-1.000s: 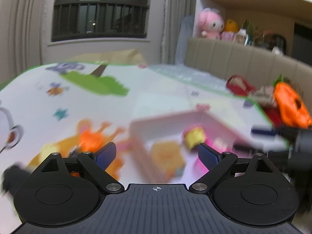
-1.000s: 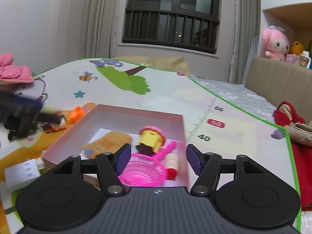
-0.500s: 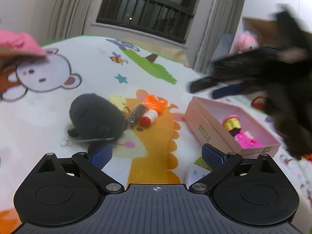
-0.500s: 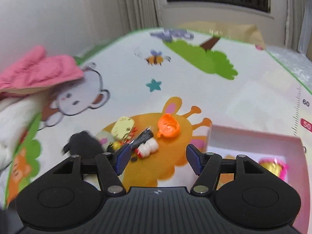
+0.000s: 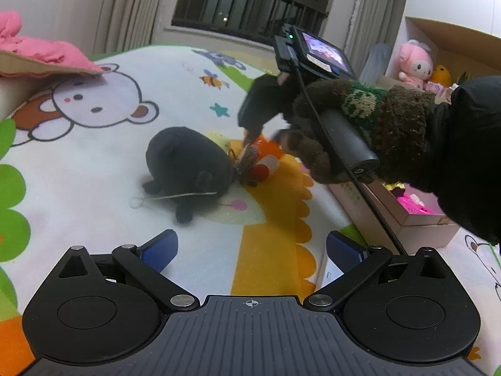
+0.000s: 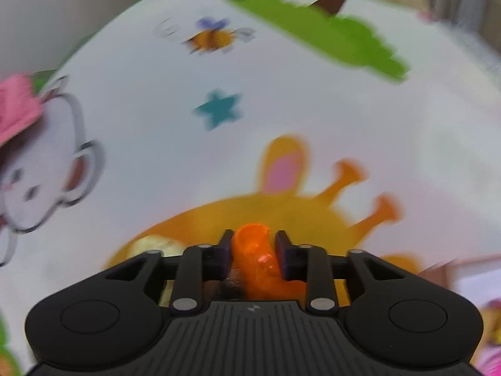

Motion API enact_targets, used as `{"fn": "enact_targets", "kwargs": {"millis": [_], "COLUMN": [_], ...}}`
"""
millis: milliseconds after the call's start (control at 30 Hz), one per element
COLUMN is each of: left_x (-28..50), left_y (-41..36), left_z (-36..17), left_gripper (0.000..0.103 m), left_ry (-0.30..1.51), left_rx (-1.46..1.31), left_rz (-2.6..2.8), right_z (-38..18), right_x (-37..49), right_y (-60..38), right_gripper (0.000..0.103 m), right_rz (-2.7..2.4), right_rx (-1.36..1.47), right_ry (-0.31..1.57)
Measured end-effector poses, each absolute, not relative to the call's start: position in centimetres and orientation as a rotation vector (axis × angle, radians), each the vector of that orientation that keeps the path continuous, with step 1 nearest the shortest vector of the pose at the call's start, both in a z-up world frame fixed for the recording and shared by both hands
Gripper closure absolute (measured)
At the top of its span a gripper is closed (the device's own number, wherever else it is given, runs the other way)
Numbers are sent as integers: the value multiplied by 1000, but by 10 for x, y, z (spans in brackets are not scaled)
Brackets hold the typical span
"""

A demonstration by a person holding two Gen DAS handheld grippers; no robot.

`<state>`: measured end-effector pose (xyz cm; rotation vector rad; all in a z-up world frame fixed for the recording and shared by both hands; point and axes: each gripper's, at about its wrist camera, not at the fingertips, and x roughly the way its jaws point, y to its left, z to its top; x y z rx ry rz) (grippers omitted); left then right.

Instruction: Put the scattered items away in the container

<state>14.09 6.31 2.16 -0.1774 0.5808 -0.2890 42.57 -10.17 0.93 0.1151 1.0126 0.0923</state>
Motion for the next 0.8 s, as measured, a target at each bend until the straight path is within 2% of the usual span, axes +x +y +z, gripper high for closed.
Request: {"fn": "enact_targets", "kwargs": {"millis": [167, 433, 533, 633, 700, 800], "left_x": [137, 82, 62, 49, 43, 39], "left_y": [58, 55, 48, 41, 35, 33], "left_z": [18, 16, 17, 15, 14, 17], "left_gripper": [0, 0, 0, 0, 0, 0], "left_ry": [646, 714, 726, 742, 747, 762], "left_rx": [-138, -73, -51, -22, 14, 29], "left_rz": [-245, -283, -312, -306, -274, -241], "right_z": [12, 23, 37, 46, 41, 24], "right_x": [382, 271, 221, 182, 172, 171], "right_y": [-74, -100, -110, -116, -117, -116], "right_gripper": [77, 75, 65, 48, 33, 29], "right_rz": [290, 498, 505, 441, 407, 385], "right_rx": [55, 157, 82, -97, -167, -195], "right_ry": [1059, 1240, 1129, 911, 830, 818]}}
